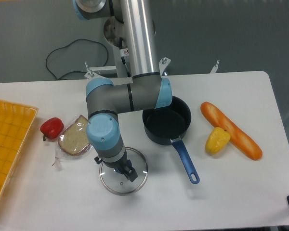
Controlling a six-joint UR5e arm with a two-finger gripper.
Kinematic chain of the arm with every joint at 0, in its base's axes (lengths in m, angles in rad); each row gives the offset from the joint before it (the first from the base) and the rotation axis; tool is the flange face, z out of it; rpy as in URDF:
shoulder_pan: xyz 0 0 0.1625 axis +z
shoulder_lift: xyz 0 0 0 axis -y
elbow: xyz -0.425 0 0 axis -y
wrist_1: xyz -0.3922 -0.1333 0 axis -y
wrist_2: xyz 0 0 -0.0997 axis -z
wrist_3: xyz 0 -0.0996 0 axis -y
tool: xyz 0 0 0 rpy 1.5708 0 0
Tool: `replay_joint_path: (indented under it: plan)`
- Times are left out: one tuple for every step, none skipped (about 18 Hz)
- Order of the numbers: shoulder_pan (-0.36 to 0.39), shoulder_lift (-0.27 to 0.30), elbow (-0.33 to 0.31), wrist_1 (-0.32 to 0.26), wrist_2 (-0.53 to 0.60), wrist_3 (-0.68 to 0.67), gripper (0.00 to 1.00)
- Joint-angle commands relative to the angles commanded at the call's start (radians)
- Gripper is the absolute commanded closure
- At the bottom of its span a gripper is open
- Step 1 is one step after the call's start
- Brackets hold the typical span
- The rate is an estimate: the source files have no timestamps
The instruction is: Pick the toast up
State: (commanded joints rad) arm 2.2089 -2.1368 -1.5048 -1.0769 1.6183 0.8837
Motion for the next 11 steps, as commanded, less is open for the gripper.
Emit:
replay_joint_path:
  plan:
    - [-0.006,-0.003,0.000,0.003,0.000,-0.017,0.00]
    - [-0.014,-0.005,0.000,0.014,-0.002,-0.025,0.00]
    - [-0.015,-0.009,0.000,0.023,-0.002,-0.026,0.00]
    - [-0.015,-0.011,0.000,0.025,-0.002,-0.026,0.00]
    - [-0.015,-0.011,0.000,0.025,-0.002,-0.026,0.00]
    - [-0.015,-0.012,0.000,0.025,-0.002,-0.028,0.00]
    - [-0.015,-0.012,0.000,0.025,0.000,-0.031,0.00]
    - [-0.015,-0.012,0.000,0.023,0.002,-0.051,0.00]
    - [-0.015,-0.012,0.000,0.025,0.002,-0.069,0.00]
    - [-0.015,-0.012,0.000,0.023,0.003,-0.072,0.00]
    - [-0.015,-0.012,0.000,0.025,0.003,-0.072,0.00]
